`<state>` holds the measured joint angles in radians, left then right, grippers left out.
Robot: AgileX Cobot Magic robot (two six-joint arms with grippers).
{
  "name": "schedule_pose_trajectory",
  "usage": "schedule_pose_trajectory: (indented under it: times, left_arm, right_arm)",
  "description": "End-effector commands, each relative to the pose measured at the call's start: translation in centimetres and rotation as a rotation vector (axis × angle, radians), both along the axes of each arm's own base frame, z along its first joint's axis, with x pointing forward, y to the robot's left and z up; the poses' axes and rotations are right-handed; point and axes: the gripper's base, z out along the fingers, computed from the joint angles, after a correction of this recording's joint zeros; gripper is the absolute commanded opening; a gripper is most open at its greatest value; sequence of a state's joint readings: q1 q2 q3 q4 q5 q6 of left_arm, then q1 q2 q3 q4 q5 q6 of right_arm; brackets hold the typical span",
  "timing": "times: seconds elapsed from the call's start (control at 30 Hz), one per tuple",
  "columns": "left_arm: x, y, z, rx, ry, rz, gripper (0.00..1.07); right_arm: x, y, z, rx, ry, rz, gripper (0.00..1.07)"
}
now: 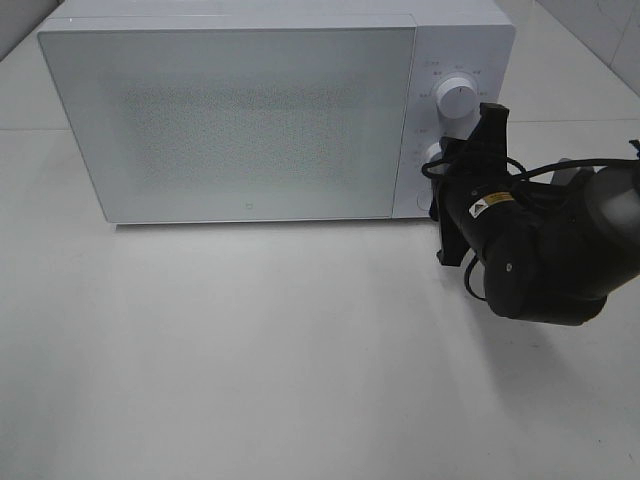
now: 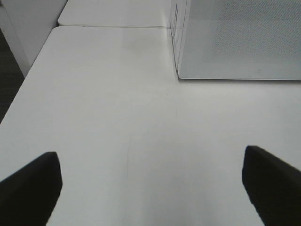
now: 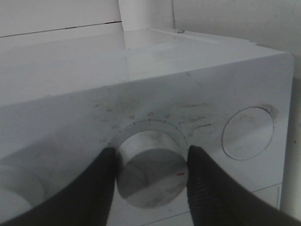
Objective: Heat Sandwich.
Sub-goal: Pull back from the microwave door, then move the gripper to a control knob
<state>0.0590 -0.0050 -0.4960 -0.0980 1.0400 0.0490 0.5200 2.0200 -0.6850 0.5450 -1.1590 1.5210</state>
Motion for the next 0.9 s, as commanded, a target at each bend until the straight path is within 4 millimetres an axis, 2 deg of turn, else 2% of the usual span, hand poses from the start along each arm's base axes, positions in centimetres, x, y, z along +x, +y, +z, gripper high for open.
schedule_pose_trajectory:
  times: [0.03, 0.13, 0.17, 0.27, 0.3, 0.33, 0.43, 0.67, 0.9]
  left_arm:
    - [-0.4, 0.0, 0.0, -0.005, -0.028, -0.005, 0.98]
    - [-0.4, 0.0, 0.0, -0.005, -0.028, -0.005, 0.98]
    - [-0.4, 0.0, 0.0, -0.005, -0.028, -0.005, 0.98]
    - [-0.4, 0.0, 0.0, -0.005, -0.028, -0.005, 0.98]
    - [-0.4, 0.0, 0.0, -0.005, -0.028, -0.005, 0.98]
    - [-0.4, 0.0, 0.0, -0.005, -0.028, -0.005, 0.98]
    - [-0.4, 0.0, 0.0, -0.005, -0.028, -0.005, 0.98]
    - [-0.4, 0.0, 0.0, -0.005, -0.028, -0.005, 0.98]
    - [-0.4, 0.0, 0.0, -0.005, -0.028, -0.005, 0.98]
  right_arm:
    - [0.3, 1.0, 1.4, -0.020, -0.103, 0.086, 0.31]
    - [0.3, 1.0, 1.4, -0.033, -0.104, 0.088, 0.45]
    - [0.3, 1.0, 1.4, -0.033, -0.104, 0.088, 0.45]
    - [0.3, 1.0, 1.4, -0.039, -0.106, 0.093, 0.56]
    - [0.3, 1.0, 1.4, -0.043, -0.106, 0.093, 0.64]
    - [0.3, 1.0, 1.4, -0.043, -0.106, 0.093, 0.64]
    - [0.3, 1.0, 1.4, -0.054, -0.104, 0.095, 0.79]
    - [-0.1, 0.7, 1.1, -0.069, -0.088, 0.095, 0.79]
    - [-1.5, 0.2, 0.7, -0.096, -0.057, 0.129, 0.76]
